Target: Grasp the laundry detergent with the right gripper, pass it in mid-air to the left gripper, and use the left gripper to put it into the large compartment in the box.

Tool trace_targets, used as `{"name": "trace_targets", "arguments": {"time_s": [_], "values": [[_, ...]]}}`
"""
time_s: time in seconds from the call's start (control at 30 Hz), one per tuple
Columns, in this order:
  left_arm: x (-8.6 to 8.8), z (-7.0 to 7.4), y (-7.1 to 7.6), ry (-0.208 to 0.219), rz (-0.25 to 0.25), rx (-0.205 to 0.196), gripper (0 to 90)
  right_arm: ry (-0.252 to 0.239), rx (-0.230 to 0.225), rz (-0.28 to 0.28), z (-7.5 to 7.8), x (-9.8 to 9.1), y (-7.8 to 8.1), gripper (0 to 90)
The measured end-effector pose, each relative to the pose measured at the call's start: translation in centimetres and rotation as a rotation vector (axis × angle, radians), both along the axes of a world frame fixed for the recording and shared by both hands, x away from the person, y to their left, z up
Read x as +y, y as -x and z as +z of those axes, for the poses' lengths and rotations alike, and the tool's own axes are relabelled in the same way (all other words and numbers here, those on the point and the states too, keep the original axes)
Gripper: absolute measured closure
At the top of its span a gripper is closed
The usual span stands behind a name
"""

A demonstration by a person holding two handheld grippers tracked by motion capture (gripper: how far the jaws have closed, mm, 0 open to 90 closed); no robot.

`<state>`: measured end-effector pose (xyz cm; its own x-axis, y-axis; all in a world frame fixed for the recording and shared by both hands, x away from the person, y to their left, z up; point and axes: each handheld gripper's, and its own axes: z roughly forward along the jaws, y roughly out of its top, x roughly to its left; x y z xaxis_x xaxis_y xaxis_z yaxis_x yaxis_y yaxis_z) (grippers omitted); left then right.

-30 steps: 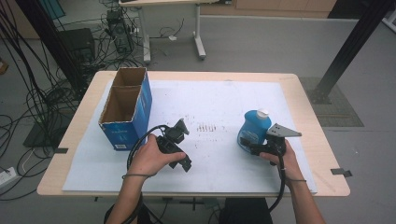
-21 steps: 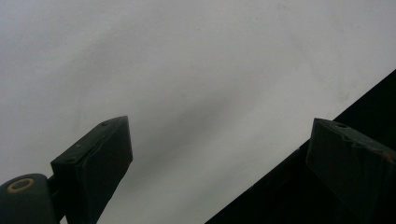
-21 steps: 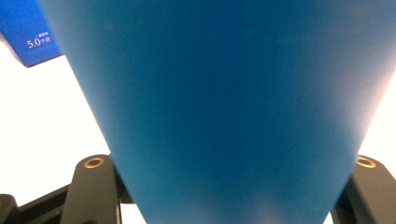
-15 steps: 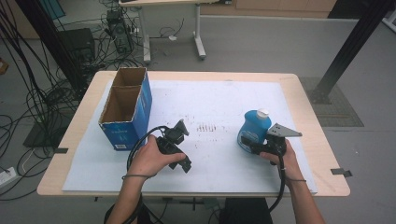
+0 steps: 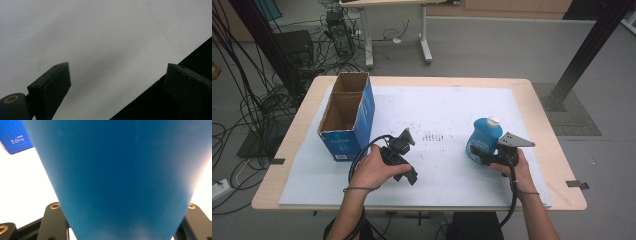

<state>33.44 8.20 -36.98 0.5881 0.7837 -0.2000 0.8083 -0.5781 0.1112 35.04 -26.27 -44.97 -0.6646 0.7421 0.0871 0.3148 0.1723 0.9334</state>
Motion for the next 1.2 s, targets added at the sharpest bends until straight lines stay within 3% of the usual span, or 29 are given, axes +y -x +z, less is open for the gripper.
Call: {"name": "trace_targets", "arguments": {"time_s": [1.2], "values": [[-0.16,0.01,0.01,0.000,0.002,0.000,7.4,-0.009,-0.012,0.005,-0.16,-0.10,-0.02,39.7]]}}
